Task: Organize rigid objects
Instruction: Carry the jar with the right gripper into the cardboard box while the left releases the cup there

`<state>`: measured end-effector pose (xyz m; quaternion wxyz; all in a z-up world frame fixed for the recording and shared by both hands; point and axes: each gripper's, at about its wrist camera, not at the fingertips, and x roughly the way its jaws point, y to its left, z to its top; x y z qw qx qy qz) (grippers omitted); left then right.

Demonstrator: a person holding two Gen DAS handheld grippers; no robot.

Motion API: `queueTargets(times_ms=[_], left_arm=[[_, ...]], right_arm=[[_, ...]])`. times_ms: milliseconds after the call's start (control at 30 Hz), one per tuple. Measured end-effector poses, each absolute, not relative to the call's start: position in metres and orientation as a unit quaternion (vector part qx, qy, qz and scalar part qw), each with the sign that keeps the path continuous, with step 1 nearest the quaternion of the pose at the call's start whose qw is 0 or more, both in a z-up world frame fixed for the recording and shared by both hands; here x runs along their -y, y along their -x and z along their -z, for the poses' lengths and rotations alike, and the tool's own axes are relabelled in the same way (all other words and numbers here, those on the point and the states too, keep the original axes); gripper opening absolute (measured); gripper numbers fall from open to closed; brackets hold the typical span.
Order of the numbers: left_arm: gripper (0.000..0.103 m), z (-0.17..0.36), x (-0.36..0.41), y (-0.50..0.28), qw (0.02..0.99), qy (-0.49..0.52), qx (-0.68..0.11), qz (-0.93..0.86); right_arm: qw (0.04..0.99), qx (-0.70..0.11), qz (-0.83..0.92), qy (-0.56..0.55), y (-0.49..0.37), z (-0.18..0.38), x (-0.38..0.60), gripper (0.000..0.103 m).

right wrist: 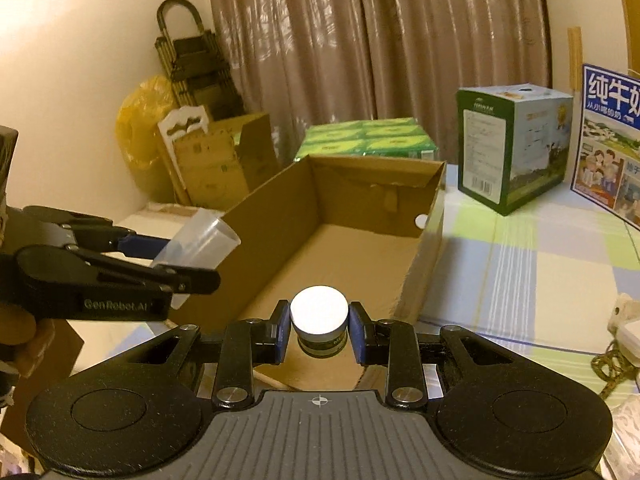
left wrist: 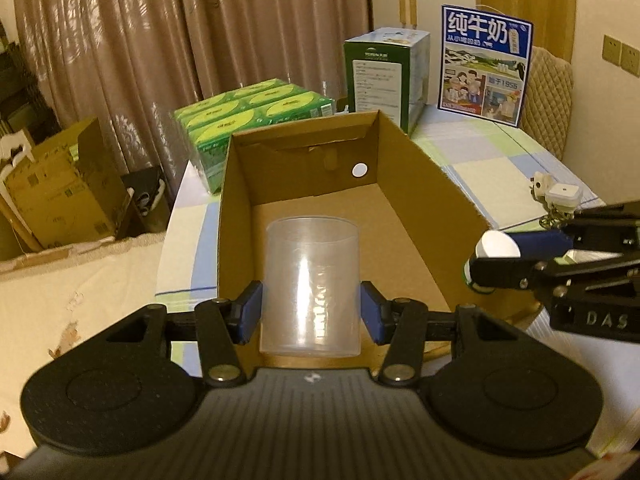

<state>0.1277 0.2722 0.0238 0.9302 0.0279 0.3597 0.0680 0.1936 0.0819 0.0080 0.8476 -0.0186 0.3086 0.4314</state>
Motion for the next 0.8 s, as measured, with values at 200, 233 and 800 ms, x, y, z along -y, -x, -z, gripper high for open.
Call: queueTargets(times_ms=[200,233,800], left_arm=[[0.047,-0.014,-0.278,-0.13,0.93,-0.016,-0.36,-0.068],[0.047,-0.012,-0.278,-0.131,0.931,-0.014,-0.359,-0.068],[0.06,-0.034,-0.269,-0.104,0.944,0.019,-0.32,-0.083]], right_arm=[[0.848,-0.316,-0.426,0.024,-0.194,0.002,-0.087,0.027],[0.848,-0.315,-0.425,0.025,-0.193,0.001,-0.086,0.027],[0.861,-0.279,-0.425,0.012,-0.171,-0.018,-0.059,0.05]])
